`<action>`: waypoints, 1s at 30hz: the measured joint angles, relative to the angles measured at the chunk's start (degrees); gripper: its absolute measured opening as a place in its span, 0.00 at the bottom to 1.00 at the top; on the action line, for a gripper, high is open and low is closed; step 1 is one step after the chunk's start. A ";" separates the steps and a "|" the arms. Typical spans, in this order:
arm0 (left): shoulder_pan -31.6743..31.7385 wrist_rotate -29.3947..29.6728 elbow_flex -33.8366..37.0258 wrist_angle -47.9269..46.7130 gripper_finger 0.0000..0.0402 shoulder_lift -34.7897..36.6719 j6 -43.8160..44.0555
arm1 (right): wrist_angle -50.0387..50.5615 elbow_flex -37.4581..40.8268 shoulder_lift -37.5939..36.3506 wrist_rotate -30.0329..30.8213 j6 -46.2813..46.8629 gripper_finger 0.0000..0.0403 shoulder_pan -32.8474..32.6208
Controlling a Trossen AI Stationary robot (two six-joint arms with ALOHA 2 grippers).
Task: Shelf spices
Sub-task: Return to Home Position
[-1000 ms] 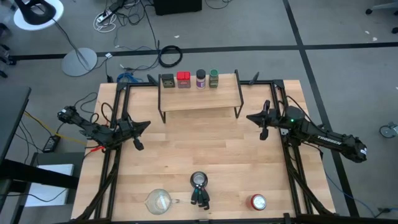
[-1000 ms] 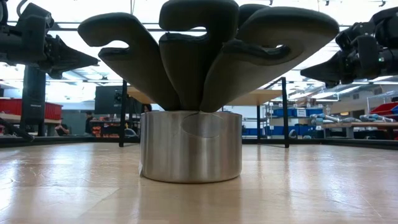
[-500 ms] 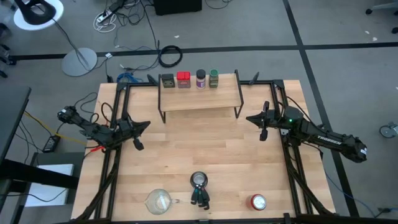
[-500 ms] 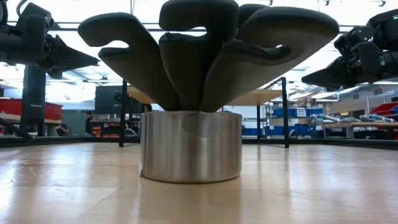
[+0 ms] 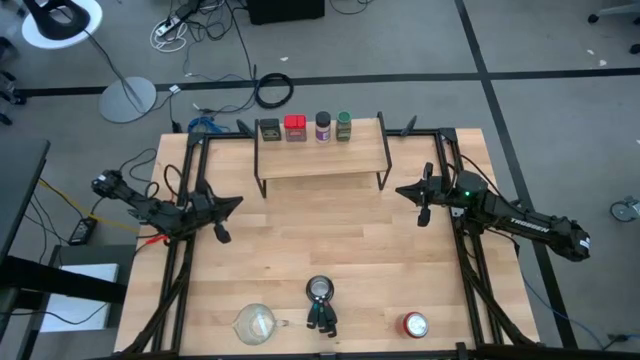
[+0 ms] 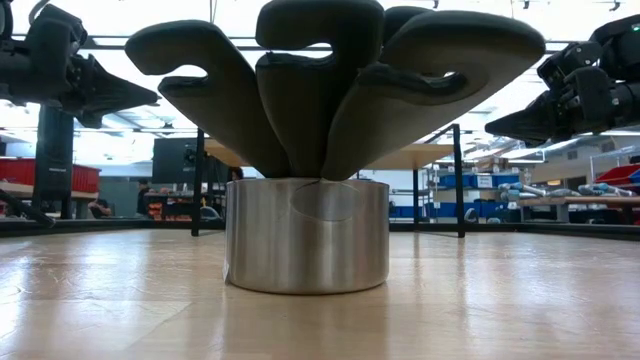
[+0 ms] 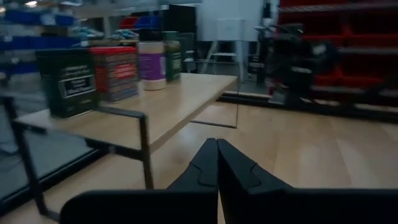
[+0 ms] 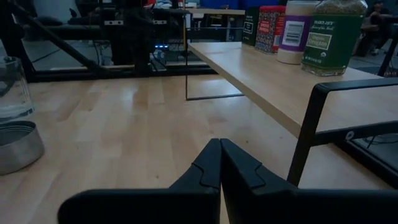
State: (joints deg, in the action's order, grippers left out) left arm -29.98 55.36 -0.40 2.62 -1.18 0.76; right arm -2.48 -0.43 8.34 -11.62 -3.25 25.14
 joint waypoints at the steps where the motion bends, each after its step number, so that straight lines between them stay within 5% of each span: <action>1: 0.00 -1.02 0.00 0.12 0.01 -0.40 -0.82 | 0.00 0.00 0.00 0.00 0.01 0.01 0.00; 11: 2.24 -13.47 0.00 1.09 0.00 -4.17 -0.21 | 0.00 0.00 0.00 0.00 0.06 0.01 -0.01; 30: 19.63 -32.11 0.00 0.76 0.04 -4.01 -4.00 | -0.01 0.00 0.00 0.00 -0.92 0.01 0.00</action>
State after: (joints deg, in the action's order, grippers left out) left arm -10.35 23.25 -0.40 3.38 -5.19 -3.23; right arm -2.49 -0.43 8.34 -11.62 -4.16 25.14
